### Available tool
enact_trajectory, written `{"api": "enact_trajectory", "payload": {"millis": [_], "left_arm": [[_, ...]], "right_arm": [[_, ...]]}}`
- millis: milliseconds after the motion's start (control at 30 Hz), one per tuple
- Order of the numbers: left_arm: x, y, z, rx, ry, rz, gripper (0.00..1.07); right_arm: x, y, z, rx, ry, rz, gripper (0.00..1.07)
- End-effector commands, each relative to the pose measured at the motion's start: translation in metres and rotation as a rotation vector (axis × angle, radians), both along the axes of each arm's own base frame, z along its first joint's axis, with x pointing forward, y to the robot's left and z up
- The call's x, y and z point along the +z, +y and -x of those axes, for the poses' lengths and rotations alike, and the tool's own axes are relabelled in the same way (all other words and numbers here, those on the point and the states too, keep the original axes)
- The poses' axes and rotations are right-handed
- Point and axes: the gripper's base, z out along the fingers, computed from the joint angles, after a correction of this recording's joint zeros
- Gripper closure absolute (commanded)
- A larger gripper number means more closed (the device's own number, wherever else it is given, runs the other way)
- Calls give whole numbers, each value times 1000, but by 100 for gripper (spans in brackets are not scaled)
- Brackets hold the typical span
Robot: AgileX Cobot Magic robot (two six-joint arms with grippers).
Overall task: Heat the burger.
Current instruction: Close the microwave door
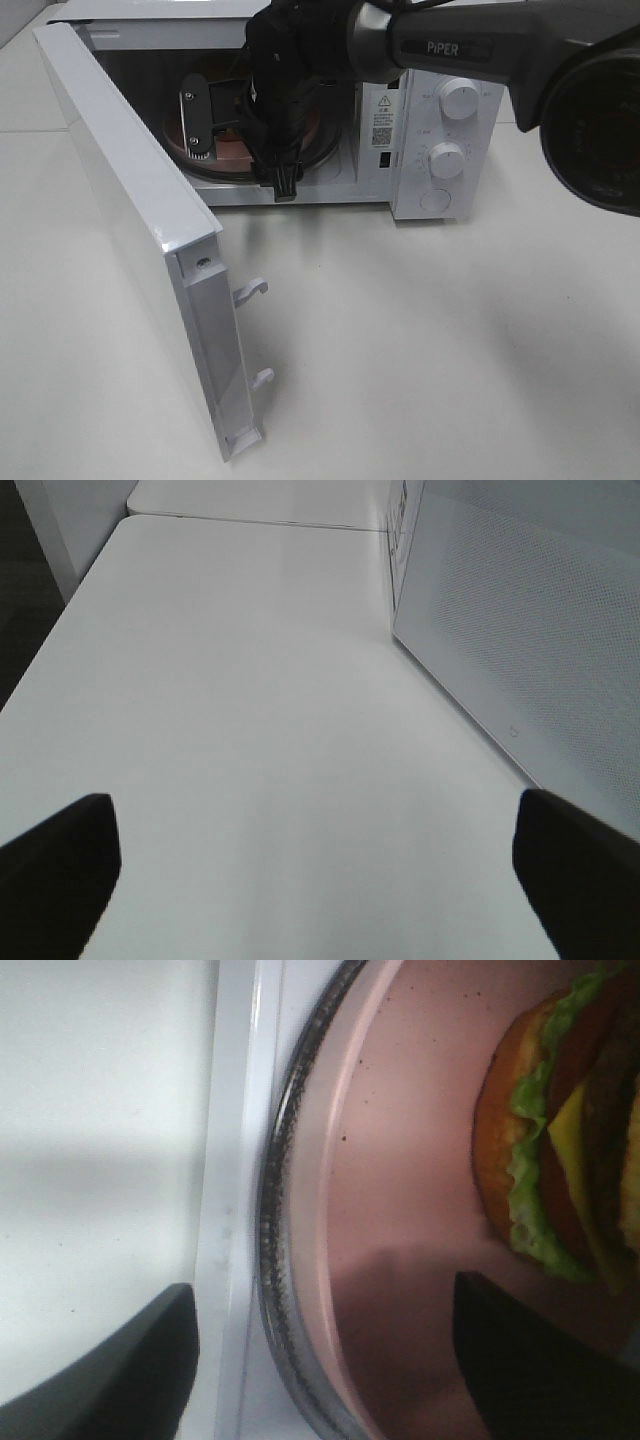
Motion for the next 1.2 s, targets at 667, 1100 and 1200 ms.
{"api": "enact_trajectory", "payload": {"millis": [667, 1100, 1200], "left_arm": [[1, -1, 0, -2, -9, 6, 7], [1, -1, 0, -2, -9, 6, 7], [1, -1, 0, -2, -9, 6, 7]], "right_arm": [[17, -7, 12, -20, 92, 9, 35], [28, -26, 38, -18, 134, 30, 35], [32, -32, 45, -19, 142, 36, 32]]}}
